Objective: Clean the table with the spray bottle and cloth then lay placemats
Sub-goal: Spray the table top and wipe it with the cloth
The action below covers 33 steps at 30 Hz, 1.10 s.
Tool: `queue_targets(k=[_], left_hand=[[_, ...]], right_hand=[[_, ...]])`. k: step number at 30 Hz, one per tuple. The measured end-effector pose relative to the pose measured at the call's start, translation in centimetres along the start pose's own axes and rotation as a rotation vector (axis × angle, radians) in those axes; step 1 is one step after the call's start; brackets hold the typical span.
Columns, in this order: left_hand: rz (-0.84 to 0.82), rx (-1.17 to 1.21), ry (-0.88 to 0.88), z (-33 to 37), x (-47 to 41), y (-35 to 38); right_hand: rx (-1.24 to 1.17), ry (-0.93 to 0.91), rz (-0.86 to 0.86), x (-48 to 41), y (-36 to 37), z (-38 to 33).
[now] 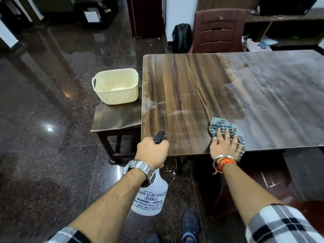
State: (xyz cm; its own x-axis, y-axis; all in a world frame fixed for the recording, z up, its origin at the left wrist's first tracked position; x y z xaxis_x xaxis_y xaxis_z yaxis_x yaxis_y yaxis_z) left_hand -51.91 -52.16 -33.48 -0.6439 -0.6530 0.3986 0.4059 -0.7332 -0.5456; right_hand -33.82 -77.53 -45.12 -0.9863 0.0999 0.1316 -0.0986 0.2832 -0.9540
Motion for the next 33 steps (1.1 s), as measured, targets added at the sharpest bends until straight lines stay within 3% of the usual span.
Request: queue_targets(k=[10,14,18,20,22,25,33], left_hand=[[0.009,-0.008,-0.016,1.7,-3.0,-0.2],[0.09,-0.023,-0.021,3.3,-5.9,-1.1],[0.184,-0.031,-0.01,5.1,-9.9,-2.4],[0.253,-0.048,-0.04,5.8,-11.9,-3.2],[0.311,-0.05,-0.067,6.6,-13.9,-3.7],[0.34,-0.037,-0.089,7.8,-15.9,-3.7],[0.257,0.019,-0.152,7.5,-18.6,-0.9]], right_hand=[[0.038,-0.038,-0.032,0.6,0.6,-3.5],[0.058,-0.331,-0.053,-0.6,2.9,-13.2],[0.072,-0.779,-0.167,2.5,6.0,-26.0],[0.114,-0.995,-0.265,5.0,7.0,-29.4],[0.07,-1.076,-0.253,4.1,7.1,-30.7],[0.029,-1.055,-0.191,-1.2,7.6,-31.7],[0.02,-0.757,-0.152,-16.2,7.4,-33.6]])
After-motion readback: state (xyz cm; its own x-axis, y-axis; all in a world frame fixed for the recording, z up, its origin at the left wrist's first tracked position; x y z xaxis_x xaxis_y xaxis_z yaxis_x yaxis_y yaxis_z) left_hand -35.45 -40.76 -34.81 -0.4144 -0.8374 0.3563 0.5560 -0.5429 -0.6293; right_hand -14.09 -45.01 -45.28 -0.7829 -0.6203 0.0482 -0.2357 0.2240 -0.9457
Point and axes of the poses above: each hand's wrist, its own x-axis away from the middle knuckle, its own y-axis out of the palm, z = x × y, the point moved 9 cm from there along -x, towards the middle knuckle, and after that the axes turned 6 degrees about z, right-handed, at the moved point
